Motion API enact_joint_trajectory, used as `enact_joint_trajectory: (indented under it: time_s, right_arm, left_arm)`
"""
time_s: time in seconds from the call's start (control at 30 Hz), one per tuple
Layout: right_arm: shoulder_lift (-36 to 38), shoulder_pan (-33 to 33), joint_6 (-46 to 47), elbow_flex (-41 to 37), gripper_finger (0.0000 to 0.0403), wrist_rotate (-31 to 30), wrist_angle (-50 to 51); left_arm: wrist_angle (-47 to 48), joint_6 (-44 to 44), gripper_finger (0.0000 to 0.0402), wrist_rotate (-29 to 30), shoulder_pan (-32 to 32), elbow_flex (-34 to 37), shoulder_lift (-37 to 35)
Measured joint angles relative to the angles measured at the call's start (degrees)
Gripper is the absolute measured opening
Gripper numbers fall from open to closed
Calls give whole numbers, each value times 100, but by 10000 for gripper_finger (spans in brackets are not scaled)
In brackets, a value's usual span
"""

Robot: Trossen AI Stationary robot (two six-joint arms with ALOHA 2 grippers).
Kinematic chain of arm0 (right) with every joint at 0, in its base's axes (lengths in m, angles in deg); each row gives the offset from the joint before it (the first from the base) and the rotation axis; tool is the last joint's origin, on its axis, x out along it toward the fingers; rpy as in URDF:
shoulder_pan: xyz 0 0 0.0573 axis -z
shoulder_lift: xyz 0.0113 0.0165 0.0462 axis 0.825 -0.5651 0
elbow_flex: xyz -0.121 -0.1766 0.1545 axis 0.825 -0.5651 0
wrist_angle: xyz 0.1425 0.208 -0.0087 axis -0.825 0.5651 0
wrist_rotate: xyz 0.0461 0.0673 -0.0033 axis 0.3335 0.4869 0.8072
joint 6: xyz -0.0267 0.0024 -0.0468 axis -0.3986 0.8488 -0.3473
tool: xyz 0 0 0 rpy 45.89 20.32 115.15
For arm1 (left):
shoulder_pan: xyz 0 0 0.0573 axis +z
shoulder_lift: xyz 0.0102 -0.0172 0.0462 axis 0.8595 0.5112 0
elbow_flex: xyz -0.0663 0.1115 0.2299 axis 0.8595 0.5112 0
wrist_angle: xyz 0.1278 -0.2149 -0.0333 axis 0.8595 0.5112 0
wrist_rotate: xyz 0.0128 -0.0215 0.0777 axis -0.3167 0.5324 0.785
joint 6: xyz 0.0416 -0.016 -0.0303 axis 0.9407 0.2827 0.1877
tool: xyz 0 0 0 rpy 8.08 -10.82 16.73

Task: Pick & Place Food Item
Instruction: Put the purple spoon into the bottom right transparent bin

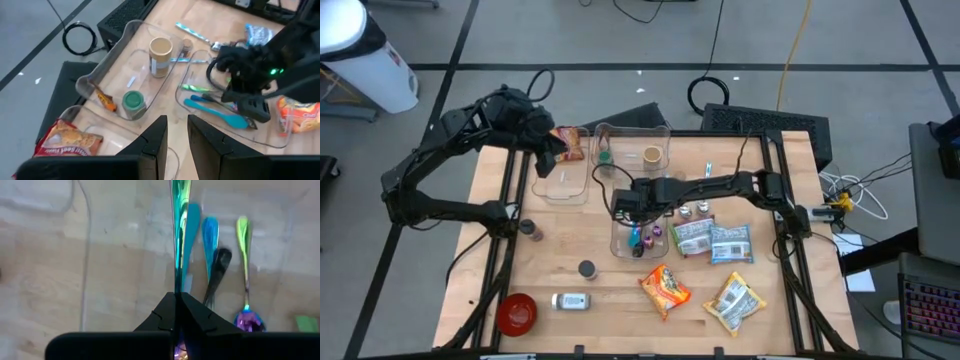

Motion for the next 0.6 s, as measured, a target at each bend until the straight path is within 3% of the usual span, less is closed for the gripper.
enact_joint_trajectory:
  time_s: [0.6]
  right_arm:
    - [0,-79,332,-832,0,523,-613]
  left_arm:
    - [-169,-109,81,-140,0,0,-2]
